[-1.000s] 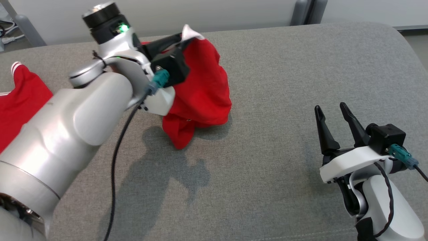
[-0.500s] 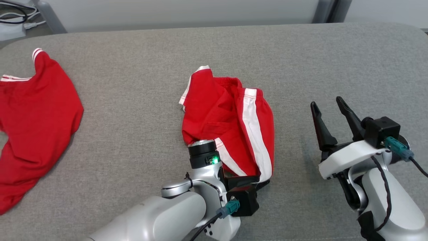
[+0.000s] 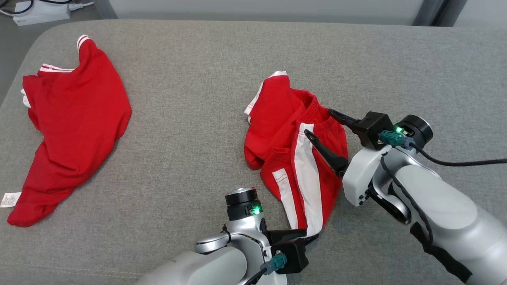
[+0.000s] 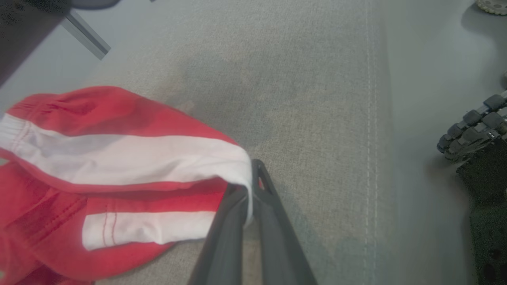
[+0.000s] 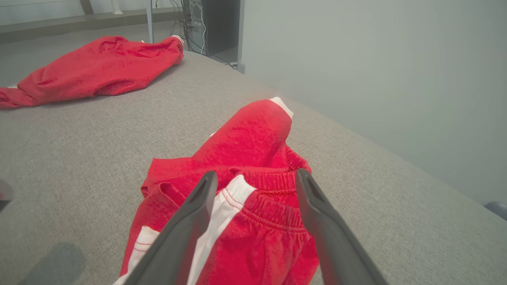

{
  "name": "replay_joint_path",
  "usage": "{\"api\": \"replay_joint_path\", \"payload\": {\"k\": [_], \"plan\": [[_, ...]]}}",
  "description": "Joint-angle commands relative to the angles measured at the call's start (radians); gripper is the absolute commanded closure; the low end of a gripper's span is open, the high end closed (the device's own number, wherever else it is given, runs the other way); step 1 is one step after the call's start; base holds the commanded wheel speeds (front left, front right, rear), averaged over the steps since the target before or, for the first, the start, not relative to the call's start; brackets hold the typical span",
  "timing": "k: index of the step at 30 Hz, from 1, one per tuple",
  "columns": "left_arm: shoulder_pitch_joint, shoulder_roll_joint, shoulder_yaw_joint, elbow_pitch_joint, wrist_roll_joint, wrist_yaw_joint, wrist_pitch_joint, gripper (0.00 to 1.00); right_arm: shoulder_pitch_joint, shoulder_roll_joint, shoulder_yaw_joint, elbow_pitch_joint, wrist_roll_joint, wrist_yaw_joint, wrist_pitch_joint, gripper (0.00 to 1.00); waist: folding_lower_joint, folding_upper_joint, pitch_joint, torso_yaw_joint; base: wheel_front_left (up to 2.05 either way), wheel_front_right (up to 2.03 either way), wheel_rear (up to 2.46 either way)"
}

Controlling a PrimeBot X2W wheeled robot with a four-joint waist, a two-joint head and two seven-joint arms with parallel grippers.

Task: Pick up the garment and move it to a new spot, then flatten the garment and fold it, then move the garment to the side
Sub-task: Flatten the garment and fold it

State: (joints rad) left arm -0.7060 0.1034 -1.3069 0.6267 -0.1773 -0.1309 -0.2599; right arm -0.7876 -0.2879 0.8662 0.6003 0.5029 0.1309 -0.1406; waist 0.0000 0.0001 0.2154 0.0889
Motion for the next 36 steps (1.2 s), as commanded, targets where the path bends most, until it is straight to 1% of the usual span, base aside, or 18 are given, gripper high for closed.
{"api": "replay_joint_path", "payload": {"k": [1, 2, 8, 10, 13, 18, 21, 26, 29, 30, 32, 33, 34, 35, 36], "plan": [[-0.039, -0.005, 0.027, -0.012, -0.009, 0.0, -0.002, 1.0, -0.045, -0.041, 0.086, -0.021, 0.054, 0.0, 0.028, 0.0, 0.0, -0.0001, 0.006, 0.007, 0.0, 0.0, 0.0], [-0.039, -0.005, 0.027, -0.012, -0.009, 0.0, -0.002, 1.0, -0.045, -0.041, 0.086, -0.021, 0.054, 0.0, 0.028, 0.0, 0.0, -0.0001, 0.006, 0.007, 0.0, 0.0, 0.0], [-0.022, -0.017, 0.027, -0.014, -0.009, 0.0, -0.002, 1.0, -0.138, -0.122, 0.278, -0.034, 0.171, 0.0, 0.094, 0.0, 0.0, -0.0001, 0.007, 0.018, 0.0, 0.0, 0.0], [-0.019, -0.021, 0.027, -0.015, -0.01, 0.0, -0.002, 1.0, -0.171, -0.138, 0.336, -0.046, 0.205, 0.0, 0.107, 0.0, 0.0, -0.0001, 0.008, 0.024, 0.0, 0.0, 0.0], [-0.019, -0.025, 0.027, -0.016, -0.007, 0.0, -0.002, 1.0, -0.212, -0.154, 0.39, -0.063, 0.238, 0.0, 0.142, 0.0, 0.0, -0.0001, 0.01, 0.033, 0.0, 0.0, 0.0], [-0.005, -0.033, 0.027, -0.018, 0.01, 0.0, -0.002, 1.0, -0.244, -0.17, 0.412, -0.082, 0.235, 0.0, 0.214, 0.0, 0.0, -0.0001, 0.012, 0.052, 0.0, 0.0, 0.0], [0.004, -0.039, 0.027, -0.018, 0.018, 0.0, -0.002, 1.0, -0.231, -0.171, 0.413, -0.113, 0.21, 0.0, 0.292, 0.0, 0.0, -0.0001, 0.015, 0.066, 0.0, 0.0, 0.0], [0.013, -0.046, 0.027, -0.021, 0.032, 0.0, -0.002, 1.0, -0.224, -0.19, 0.414, -0.154, 0.206, 0.0, 0.412, 0.0, 0.0, -0.0001, 0.019, 0.084, 0.0, 0.0, 0.0], [0.015, -0.048, 0.027, -0.02, 0.031, 0.0, -0.002, 1.0, -0.22, -0.199, 0.414, -0.158, 0.213, 0.0, 0.442, 0.0, 0.0, -0.0001, 0.02, 0.086, 0.0, 0.0, 0.0], [0.014, -0.048, 0.027, -0.02, 0.031, 0.0, -0.002, 1.0, -0.218, -0.202, 0.414, -0.158, 0.209, 0.0, 0.45, 0.03, 0.0, -0.0001, 0.02, 0.086, 0.0, 0.0, 0.0], [0.011, -0.049, 0.027, -0.018, 0.029, 0.0, -0.002, 1.0, -0.216, -0.205, 0.414, -0.162, 0.212, 0.0, 0.457, 0.22, 0.0, -0.0001, 0.021, 0.084, 0.0, 0.0, 0.0], [0.008, -0.049, 0.027, -0.018, 0.026, 0.0, -0.002, 1.0, -0.215, -0.206, 0.414, -0.165, 0.211, 0.0, 0.459, 0.68, 0.0, -0.0001, 0.022, 0.084, 0.0, 0.0, 0.0], [0.005, -0.05, 0.027, -0.017, 0.024, 0.0, -0.002, 1.0, -0.213, -0.208, 0.414, -0.17, 0.212, 0.0, 0.459, 0.93, 0.0, -0.0001, 0.024, 0.083, 0.0, 0.0, 0.0], [0.001, -0.05, 0.027, -0.016, 0.019, 0.0, -0.002, 1.0, -0.21, -0.209, 0.414, -0.175, 0.215, 0.0, 0.459, 1.0, 0.0, -0.0001, 0.025, 0.082, 0.0, 0.0, 0.0], [-0.003, -0.05, 0.027, -0.015, 0.015, 0.0, -0.002, 1.0, -0.209, -0.211, 0.414, -0.18, 0.219, 0.0, 0.459, 1.0, 0.0, -0.0001, 0.025, 0.08, 0.0, 0.0, 0.0]]}}
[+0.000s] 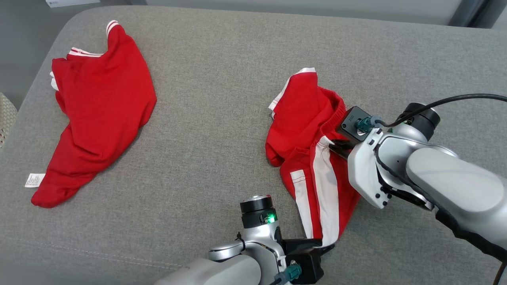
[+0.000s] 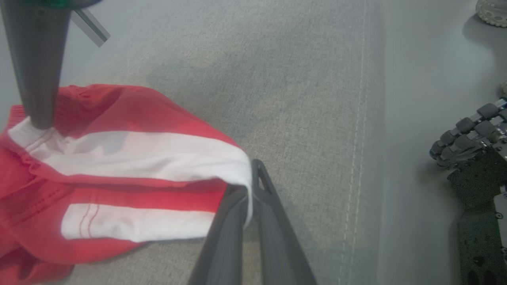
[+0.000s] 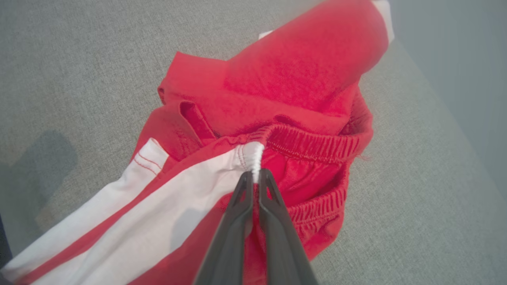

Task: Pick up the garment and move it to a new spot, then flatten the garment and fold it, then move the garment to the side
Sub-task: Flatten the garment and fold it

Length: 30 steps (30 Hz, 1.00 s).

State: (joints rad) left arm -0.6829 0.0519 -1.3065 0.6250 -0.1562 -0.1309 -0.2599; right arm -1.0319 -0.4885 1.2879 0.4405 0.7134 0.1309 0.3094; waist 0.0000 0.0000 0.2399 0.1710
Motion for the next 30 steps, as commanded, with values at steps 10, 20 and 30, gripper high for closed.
{"api": "replay_joint_path", "payload": {"k": [10, 20, 30], "plan": [[-0.06, 0.017, 0.041, 0.016, -0.069, 0.0, -0.002, 1.0, 0.014, -0.07, -0.008, 0.002, 0.06, 0.0, -0.101, 1.0, 0.0, 0.0, -0.006, -0.019, 0.0, 0.0, 0.0], [-0.041, 0.033, 0.133, 0.01, -0.074, 0.003, -0.002, 0.0, 0.027, -0.12, -0.015, 0.084, 0.168, 0.0, -0.287, 1.0, 0.0, 0.0, -0.029, -0.062, 0.0, 0.0, 0.0], [-0.033, 0.061, 0.264, 0.003, -0.079, 0.012, -0.002, 0.0, 0.135, -0.163, -0.043, 0.179, 0.246, 0.0, -0.385, 1.0, 0.0, 0.0, -0.045, -0.108, 0.0, 0.0, 0.0]]}}
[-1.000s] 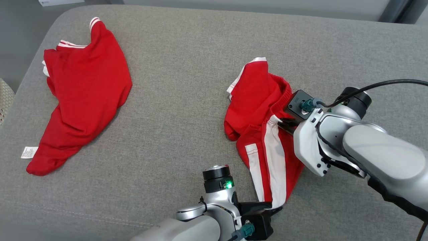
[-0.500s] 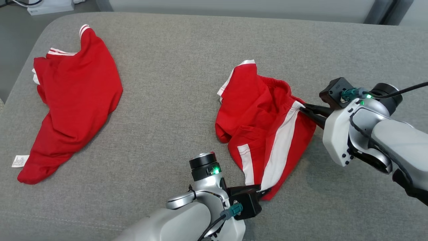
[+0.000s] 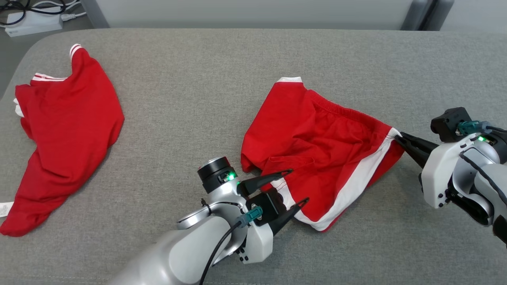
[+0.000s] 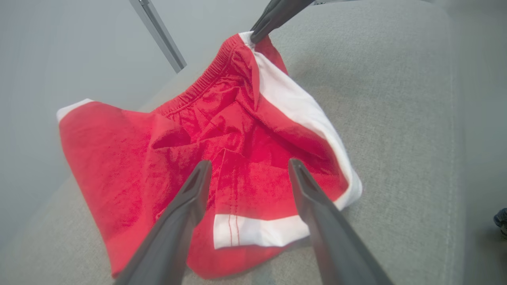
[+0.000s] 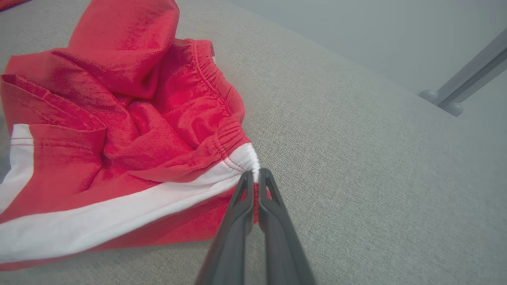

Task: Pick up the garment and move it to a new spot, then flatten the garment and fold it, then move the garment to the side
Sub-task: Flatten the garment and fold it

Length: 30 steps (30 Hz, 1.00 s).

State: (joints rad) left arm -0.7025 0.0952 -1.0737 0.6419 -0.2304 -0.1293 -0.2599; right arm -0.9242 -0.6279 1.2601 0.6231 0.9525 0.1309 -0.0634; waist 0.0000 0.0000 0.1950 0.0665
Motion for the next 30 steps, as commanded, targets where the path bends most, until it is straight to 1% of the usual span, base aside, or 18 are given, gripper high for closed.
{"api": "replay_joint_path", "payload": {"k": [1, 7, 11, 15, 16, 21, 25, 30], "plan": [[-0.013, 0.021, 0.04, -0.005, -0.006, 0.01, -0.002, 0.0, 0.036, -0.024, -0.02, 0.003, 0.012, 0.0, -0.02, 1.0, 0.0, 0.0, 0.001, -0.008, 0.0, 0.0, 0.0], [-0.015, 0.031, 0.064, 0.074, -0.024, 0.005, -0.002, 0.0, 0.077, -0.022, -0.042, 0.037, 0.031, 0.0, -0.05, 1.0, 0.0, 0.0, 0.011, -0.04, 0.0, 0.0, 0.0], [-0.03, 0.028, 0.058, 0.109, -0.04, 0.001, -0.002, 0.0, 0.09, -0.012, -0.045, 0.047, 0.031, 0.0, -0.061, 1.0, 0.0, 0.0, 0.023, -0.062, 0.0, 0.0, 0.0], [-0.056, 0.017, 0.03, 0.098, -0.043, -0.001, -0.002, 0.0, 0.091, 0.003, -0.047, 0.053, 0.028, 0.0, -0.067, 1.0, 0.0, 0.0, 0.031, -0.075, 0.0, 0.0, 0.0], [-0.063, 0.014, 0.007, 0.091, -0.051, -0.001, -0.002, 0.0, 0.089, 0.011, -0.048, 0.057, 0.027, 0.0, -0.068, 1.0, 0.0, 0.0, 0.033, -0.081, 0.0, 0.0, 0.0], [-0.078, 0.014, -0.031, 0.119, -0.092, -0.001, -0.002, 0.0, 0.08, 0.031, -0.045, 0.06, 0.022, 0.0, -0.07, 1.0, 0.0, 0.0, 0.039, -0.095, 0.0, 0.0, 0.0], [-0.1, 0.017, -0.06, 0.158, -0.151, -0.001, -0.002, 0.0, 0.075, 0.047, -0.039, 0.06, 0.019, 0.0, -0.073, 1.0, 0.0, 0.0, 0.047, -0.107, 0.0, 0.0, 0.0], [-0.13, 0.023, -0.1, 0.193, -0.234, -0.001, -0.002, 0.0, 0.076, 0.051, -0.031, 0.061, 0.022, 0.0, -0.074, 1.0, 0.0, 0.0, 0.053, -0.113, 0.0, 0.0, 0.0]]}}
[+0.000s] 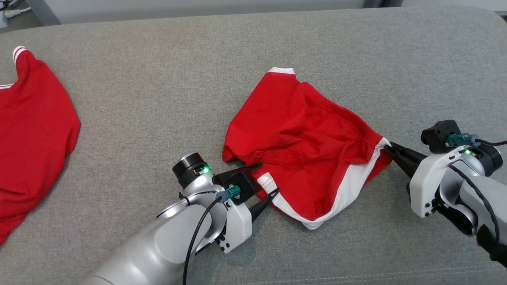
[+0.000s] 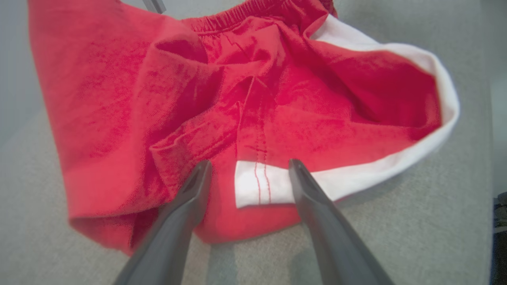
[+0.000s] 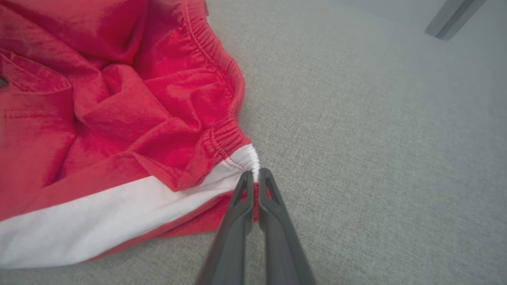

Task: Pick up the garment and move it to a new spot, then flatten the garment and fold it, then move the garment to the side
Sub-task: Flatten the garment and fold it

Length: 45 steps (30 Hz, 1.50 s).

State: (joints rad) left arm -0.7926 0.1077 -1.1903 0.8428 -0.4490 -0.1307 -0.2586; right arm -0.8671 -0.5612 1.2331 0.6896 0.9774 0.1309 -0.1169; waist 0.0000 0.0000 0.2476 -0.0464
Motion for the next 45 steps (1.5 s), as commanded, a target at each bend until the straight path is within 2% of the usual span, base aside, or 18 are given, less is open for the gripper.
{"api": "replay_joint_path", "payload": {"k": [1, 4, 6, 10, 11, 12, 15, 17, 18, 27, 34, 37, 45], "plan": [[-0.043, 0.01, 0.004, -0.004, -0.034, 0.0, -0.003, 0.0, 0.02, -0.016, -0.003, -0.005, -0.002, 0.0, -0.021, 1.0, 0.0, 0.0, 0.0, 0.0, 0.0, 0.0, 0.0], [-0.054, 0.012, -0.036, 0.002, -0.082, 0.0, -0.001, 0.0, 0.022, -0.017, 0.001, -0.002, 0.001, 0.0, -0.022, 1.0, 0.0, 0.0, -0.002, 0.001, 0.0, 0.0, 0.0], [-0.057, 0.013, -0.056, -0.002, -0.106, 0.0, 0.0, 0.25, 0.022, -0.018, 0.003, -0.001, 0.003, 0.0, -0.022, 1.0, 0.0, 0.0, -0.004, 0.003, 0.0, 0.0, 0.0], [-0.06, 0.017, -0.078, -0.023, -0.145, 0.0, 0.0, 0.31, 0.021, -0.014, 0.008, 0.002, 0.005, 0.0, -0.023, 1.0, 0.0, 0.0, -0.009, 0.008, 0.0, 0.0, 0.0], [-0.06, 0.018, -0.081, -0.026, -0.152, 0.0, 0.005, 0.46, 0.02, -0.012, 0.01, 0.002, 0.006, 0.0, -0.023, 1.0, 0.0, 0.0, -0.01, 0.009, 0.0, 0.0, 0.0], [-0.059, 0.02, -0.084, -0.03, -0.16, 0.0, 0.012, 0.53, 0.02, -0.011, 0.011, 0.002, 0.006, 0.0, -0.022, 1.0, 0.0, 0.0, -0.01, 0.009, 0.0, 0.0, 0.0], [-0.058, 0.027, -0.088, -0.042, -0.172, 0.0, 0.02, 0.55, 0.018, -0.008, 0.016, 0.0, 0.005, 0.0, -0.021, 1.0, 0.0, 0.0, -0.011, 0.009, 0.0, 0.0, 0.0], [-0.054, 0.032, -0.089, -0.055, -0.169, 0.0, 0.028, 0.93, 0.015, -0.008, 0.019, 0.0, 0.006, 0.0, -0.022, 1.0, 0.0, 0.0, -0.01, 0.009, 0.0, 0.0, 0.0], [-0.051, 0.033, -0.089, -0.061, -0.164, 0.0, 0.035, 1.0, 0.015, -0.008, 0.02, 0.001, 0.007, 0.0, -0.022, 1.0, 0.0, 0.0, -0.01, 0.009, 0.0, 0.0, 0.0], [-0.037, 0.054, -0.09, -0.085, -0.16, 0.0, 0.082, 1.0, 0.003, -0.017, 0.027, -0.001, 0.012, 0.0, -0.021, 1.0, 0.0, 0.0, -0.013, 0.012, 0.0, 0.0, 0.0], [-0.101, 0.093, -0.087, -0.086, -0.253, 0.0, 0.051, 1.0, -0.025, -0.018, 0.018, -0.012, 0.011, 0.0, -0.066, 1.0, 0.0, 0.0, -0.022, 0.022, 0.0, 0.0, 0.0], [-0.166, 0.143, -0.061, -0.086, -0.313, 0.0, 0.038, 1.0, -0.054, -0.011, -0.001, -0.019, 0.013, 0.0, -0.089, 1.0, 0.0, 0.0, -0.029, 0.027, 0.0, 0.0, 0.0], [-0.38, 0.327, -0.041, -0.085, -0.421, 0.0, 0.063, 1.0, -0.184, 0.036, -0.074, -0.011, 0.028, 0.0, -0.121, 1.0, 0.0, 0.0, -0.043, 0.036, 0.0, 0.0, 0.0]]}}
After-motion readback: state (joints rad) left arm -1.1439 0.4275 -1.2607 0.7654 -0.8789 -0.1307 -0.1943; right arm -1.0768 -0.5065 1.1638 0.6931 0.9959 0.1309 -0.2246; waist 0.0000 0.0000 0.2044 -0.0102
